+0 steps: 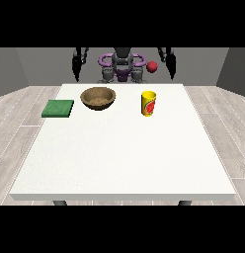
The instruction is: Pick the cup and pour the ball into the bowl, then pick the bowl and place it on the pad
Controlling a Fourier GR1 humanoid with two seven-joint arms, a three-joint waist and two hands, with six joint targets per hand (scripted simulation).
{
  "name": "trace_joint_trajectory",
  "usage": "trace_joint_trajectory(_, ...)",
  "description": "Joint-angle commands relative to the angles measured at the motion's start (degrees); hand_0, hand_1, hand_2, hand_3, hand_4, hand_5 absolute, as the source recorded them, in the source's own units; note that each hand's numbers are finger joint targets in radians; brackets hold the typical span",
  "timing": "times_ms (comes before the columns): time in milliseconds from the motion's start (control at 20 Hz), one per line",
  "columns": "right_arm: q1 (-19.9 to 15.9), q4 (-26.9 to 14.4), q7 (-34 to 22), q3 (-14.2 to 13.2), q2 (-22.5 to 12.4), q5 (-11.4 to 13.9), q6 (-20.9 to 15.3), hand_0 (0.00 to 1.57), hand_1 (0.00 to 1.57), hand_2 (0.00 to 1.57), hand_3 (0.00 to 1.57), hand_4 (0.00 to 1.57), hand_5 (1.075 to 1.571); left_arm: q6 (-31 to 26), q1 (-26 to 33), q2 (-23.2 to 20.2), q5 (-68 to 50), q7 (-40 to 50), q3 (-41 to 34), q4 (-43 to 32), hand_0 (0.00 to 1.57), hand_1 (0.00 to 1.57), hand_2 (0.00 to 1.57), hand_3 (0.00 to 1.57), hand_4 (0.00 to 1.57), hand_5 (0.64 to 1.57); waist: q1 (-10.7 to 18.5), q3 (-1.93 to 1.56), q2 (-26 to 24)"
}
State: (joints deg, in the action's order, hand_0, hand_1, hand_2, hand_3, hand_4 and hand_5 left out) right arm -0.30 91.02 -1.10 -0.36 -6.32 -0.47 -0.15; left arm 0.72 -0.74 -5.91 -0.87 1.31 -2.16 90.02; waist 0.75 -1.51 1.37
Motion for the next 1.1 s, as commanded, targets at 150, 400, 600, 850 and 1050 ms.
trace_joint_trajectory(150, -0.41, 4.99, -4.42, -0.63, -2.18, -0.27, 0.24, 0.00, 0.00, 0.00, 0.31, 1.06, 1.571, -0.83, -0.97, -2.44, -0.40, 4.01, -0.33, 5.37, 0.00, 0.00, 0.00, 0.00, 0.00, 1.535, -0.61, 1.21, -13.82)
trace_joint_trajectory(400, -6.92, 11.75, -12.60, 7.46, 6.04, -2.72, -4.01, 0.00, 0.00, 0.00, 0.00, 0.92, 1.570, -1.92, -6.22, 3.56, -10.52, 12.17, 0.90, 11.29, 0.00, 0.00, 0.00, 0.00, 0.00, 1.529, 1.45, 1.71, -27.24)
trace_joint_trajectory(600, -6.77, 11.13, -22.05, 17.11, 6.21, -0.37, -18.42, 0.00, 0.00, 0.00, 0.00, 0.72, 1.570, 0.71, -4.03, 5.75, -15.63, 22.66, 2.10, 15.88, 0.00, 0.00, 0.00, 0.00, 0.00, 1.550, 5.76, 1.58, -30.86)
trace_joint_trajectory(850, -11.74, 13.98, -28.72, 26.45, 6.29, 3.66, -28.25, 0.00, 0.00, 0.00, 0.00, 0.51, 1.571, 1.11, -4.51, 4.49, -16.46, 25.74, 2.71, 20.08, 0.00, 0.00, 0.00, 0.00, 0.00, 1.535, 2.10, 1.54, -24.59)
trace_joint_trajectory(1050, -25.14, 10.52, -26.78, 21.63, 6.31, 7.55, -24.44, 0.00, 0.00, 0.00, 0.00, 0.20, 1.570, -1.23, -11.90, 2.11, -14.09, 16.92, -0.21, 16.37, 0.00, 0.00, 0.00, 0.00, 0.00, 1.517, 0.07, 1.57, -11.07)
